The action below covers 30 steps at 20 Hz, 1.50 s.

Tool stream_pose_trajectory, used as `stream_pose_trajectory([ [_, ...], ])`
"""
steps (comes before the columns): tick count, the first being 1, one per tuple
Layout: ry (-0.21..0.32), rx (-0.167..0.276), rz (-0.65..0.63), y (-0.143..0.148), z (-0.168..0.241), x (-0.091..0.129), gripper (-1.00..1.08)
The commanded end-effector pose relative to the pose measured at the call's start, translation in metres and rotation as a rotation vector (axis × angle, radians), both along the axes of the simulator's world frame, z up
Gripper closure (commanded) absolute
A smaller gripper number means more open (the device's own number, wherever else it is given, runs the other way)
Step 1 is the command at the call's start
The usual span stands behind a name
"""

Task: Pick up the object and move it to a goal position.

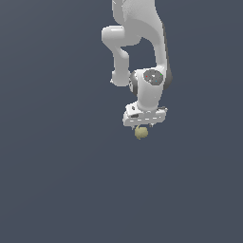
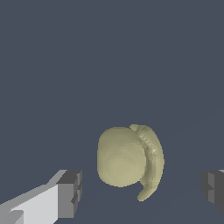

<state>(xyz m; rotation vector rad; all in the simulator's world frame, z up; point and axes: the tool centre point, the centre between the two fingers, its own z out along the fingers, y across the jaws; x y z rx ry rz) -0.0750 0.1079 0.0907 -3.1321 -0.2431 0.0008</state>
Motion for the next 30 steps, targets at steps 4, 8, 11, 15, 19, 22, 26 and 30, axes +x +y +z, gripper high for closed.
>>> stream_pose_trajectory([
  [4,0.0,0.0,0.0,0.0,-0.003,0.0,-0.92],
  [8,0.0,0.0,0.001,0.0,-0.016,-0.001,-0.92],
  [11,0.0,0.0,0.001,0.0,-0.032,-0.002,-0.92],
  [15,0.0,0.0,0.002,0.001,-0.047,-0.002,-0.92],
  [19,0.0,0.0,0.002,0.001,-0.051,-0.002,-0.92],
  [22,0.0,0.0,0.002,0.001,-0.051,-0.002,1.08],
  [26,0.0,0.0,0.002,0.001,-0.051,-0.002,1.08],
  [30,-0.002,0.0,0.002,0.001,-0.05,-0.001,1.08],
])
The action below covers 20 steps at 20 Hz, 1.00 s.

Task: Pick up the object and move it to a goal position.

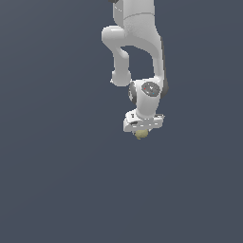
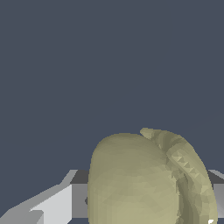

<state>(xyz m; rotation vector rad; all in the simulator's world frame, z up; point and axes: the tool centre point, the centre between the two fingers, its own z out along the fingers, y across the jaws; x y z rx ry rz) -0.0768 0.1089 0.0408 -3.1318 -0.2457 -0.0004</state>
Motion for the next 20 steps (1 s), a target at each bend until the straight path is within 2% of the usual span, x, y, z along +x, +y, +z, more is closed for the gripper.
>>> stream_pose_trajectory([
  [1,-0.001,0.0,0.0,0.0,0.0,0.001,1.08],
  [10,-0.001,0.001,0.001,-0.027,0.025,0.016,1.08],
  [20,-0.001,0.001,0.001,-0.098,0.091,0.056,1.08],
])
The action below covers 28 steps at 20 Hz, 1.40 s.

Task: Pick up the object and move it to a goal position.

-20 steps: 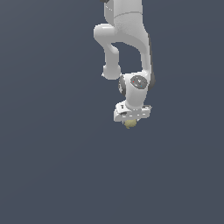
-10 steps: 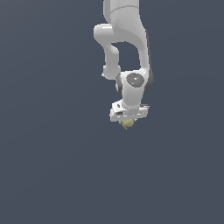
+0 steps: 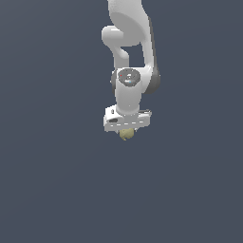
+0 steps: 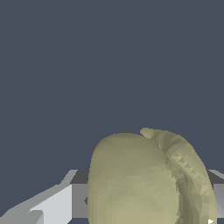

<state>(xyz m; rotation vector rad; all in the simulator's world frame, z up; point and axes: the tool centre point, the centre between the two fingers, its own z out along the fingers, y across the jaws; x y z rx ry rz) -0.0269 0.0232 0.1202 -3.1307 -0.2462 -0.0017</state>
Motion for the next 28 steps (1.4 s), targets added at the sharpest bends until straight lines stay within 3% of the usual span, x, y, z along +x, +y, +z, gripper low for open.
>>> stream_pose_trajectory([
  [1,0.0,0.0,0.0,-0.02,0.019,0.011,1.08],
  [14,0.001,0.0,0.0,-0.111,0.103,0.068,1.08],
  [28,0.001,-0.001,0.0,-0.14,0.129,0.089,1.08],
])
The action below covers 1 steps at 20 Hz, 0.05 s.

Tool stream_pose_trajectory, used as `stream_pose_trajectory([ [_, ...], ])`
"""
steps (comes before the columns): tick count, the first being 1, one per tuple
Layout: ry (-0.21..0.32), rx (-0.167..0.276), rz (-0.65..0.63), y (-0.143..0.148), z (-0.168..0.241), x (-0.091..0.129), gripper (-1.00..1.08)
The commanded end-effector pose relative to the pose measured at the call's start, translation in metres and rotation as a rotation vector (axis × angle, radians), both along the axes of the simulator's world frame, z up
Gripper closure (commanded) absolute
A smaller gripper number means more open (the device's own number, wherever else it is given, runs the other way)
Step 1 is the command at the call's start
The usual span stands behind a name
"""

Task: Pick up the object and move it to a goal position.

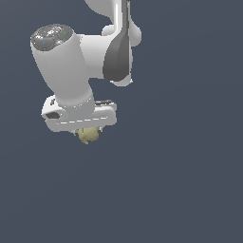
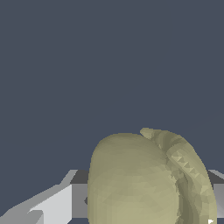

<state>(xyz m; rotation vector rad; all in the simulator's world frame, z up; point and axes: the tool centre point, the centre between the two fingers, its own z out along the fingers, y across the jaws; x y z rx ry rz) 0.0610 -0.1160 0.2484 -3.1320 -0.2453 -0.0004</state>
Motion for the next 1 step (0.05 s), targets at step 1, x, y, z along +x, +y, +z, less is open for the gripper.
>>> stream_pose_trajectory([
  [1,0.0,0.0,0.0,-0.0009,0.0011,0.001,1.08],
])
